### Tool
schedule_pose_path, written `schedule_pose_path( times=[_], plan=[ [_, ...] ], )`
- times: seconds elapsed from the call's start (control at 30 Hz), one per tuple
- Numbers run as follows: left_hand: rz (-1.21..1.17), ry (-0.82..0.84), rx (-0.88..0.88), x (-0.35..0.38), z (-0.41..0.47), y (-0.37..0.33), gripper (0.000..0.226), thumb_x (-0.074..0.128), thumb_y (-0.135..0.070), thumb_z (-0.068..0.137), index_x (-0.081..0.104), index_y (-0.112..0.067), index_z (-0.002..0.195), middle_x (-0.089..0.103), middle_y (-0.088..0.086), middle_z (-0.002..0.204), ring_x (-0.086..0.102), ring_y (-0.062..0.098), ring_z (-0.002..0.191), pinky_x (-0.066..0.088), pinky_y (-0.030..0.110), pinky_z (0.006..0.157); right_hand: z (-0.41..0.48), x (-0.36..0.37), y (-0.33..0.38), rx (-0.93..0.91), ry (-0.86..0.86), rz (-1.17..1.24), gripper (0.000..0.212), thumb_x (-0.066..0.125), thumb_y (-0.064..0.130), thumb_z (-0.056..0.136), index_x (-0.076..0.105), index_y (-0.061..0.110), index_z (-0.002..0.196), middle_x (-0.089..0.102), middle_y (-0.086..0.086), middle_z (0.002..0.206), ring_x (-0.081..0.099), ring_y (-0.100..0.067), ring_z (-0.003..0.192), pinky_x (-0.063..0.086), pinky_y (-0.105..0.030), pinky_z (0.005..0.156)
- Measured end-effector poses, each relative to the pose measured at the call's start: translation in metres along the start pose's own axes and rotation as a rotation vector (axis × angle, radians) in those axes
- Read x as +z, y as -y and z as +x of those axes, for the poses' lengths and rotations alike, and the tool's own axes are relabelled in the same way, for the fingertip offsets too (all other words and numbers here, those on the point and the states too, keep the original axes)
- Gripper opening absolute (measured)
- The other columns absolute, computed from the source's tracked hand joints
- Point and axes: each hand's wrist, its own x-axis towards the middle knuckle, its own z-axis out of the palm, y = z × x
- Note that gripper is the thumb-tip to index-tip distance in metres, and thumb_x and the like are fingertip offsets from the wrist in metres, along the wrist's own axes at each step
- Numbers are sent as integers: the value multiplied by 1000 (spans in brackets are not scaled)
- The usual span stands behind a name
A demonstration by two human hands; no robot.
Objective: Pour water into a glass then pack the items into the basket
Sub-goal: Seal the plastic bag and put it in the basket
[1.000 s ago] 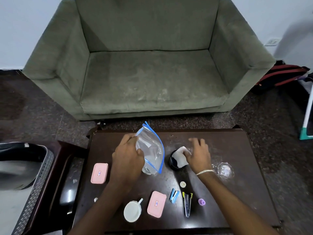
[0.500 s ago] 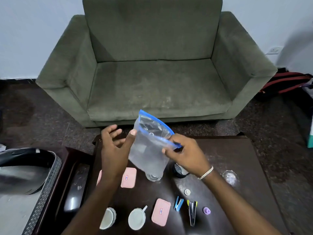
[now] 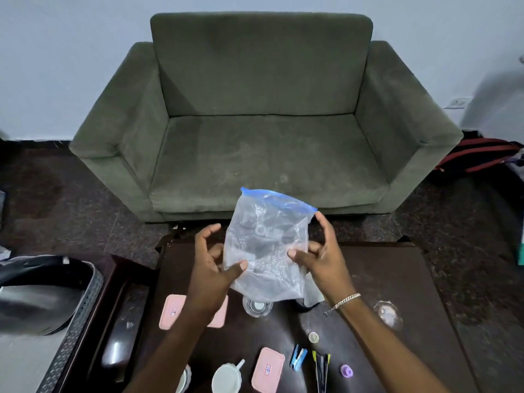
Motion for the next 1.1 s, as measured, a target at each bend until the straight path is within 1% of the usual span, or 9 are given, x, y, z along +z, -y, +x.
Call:
schedule_pose_path(
  times=[0.13,0.27,0.4,0.57,0.7,0.83,0.9,1.0,1.1],
  plan=[
    [-12,143,-82,-9,2,-5,80,81,-5,78,51,-38,143,74,11,123,74,26,108,62,43,87,5,-9,2,-30,33,-58,91,75,-3,86,32,47,149,77,-21,98,73,-38,100,58,-49,90],
    [-75,166,-179,-8,7,-10,35,80,-18,82,78,-18,117,76,10,123,70,24,113,60,36,90,9,-17,7,-26,132,-81,82,73,-2,88,40,44,147,78,-20,98,74,-31,101,59,-38,90],
    [-3,68,-174,-6,14,-5,35,81,4,78,79,-12,110,79,13,110,74,24,103,61,33,88,11,-17,10,-41,168,-117,47,73,-7,86,71,25,121,78,-8,105,75,-19,95,57,-28,83],
    [292,9,-49,-3,13,0,47,80,11,79,75,-25,109,79,-5,107,73,4,98,59,22,90,11,-22,7,-86,-10,-428,30,72,-6,86,78,16,105,65,7,84,58,-4,74,53,-31,71],
    [719,-99,189,-1,13,1,17,82,-6,83,77,-23,84,63,-4,86,61,3,81,42,9,68,7,-15,7,-232,-1,-830,10,65,1,92,72,8,88,52,1,85,54,-17,81,43,-30,76],
    [672,-88,182,-1,17,-5,6,76,-10,91,71,-13,88,62,-5,103,61,6,95,45,18,82,5,-13,17,-189,-19,-1087,14,58,26,97,57,18,85,46,3,103,41,-21,98,41,-44,86],
    [644,2,188,-1,16,-10,12,70,-15,96,64,-20,87,68,-11,87,61,2,79,47,20,69,2,-10,28,-246,-31,-1167,26,63,42,88,58,29,109,47,8,125,39,-21,120,38,-44,93],
    [716,191,297,5,13,-18,17,64,-24,99,54,-24,85,60,-2,72,52,6,62,41,24,59,5,2,39,-414,197,-1345,89,66,63,75,24,43,151,43,13,149,25,-18,147,27,-49,102],
    [711,257,382,14,11,-23,7,60,-29,98,55,-30,94,62,-5,77,57,10,65,45,27,62,11,22,36,-305,501,-1384,83,72,48,79,23,46,146,64,4,130,48,-21,131,24,-44,105]
  ],
)
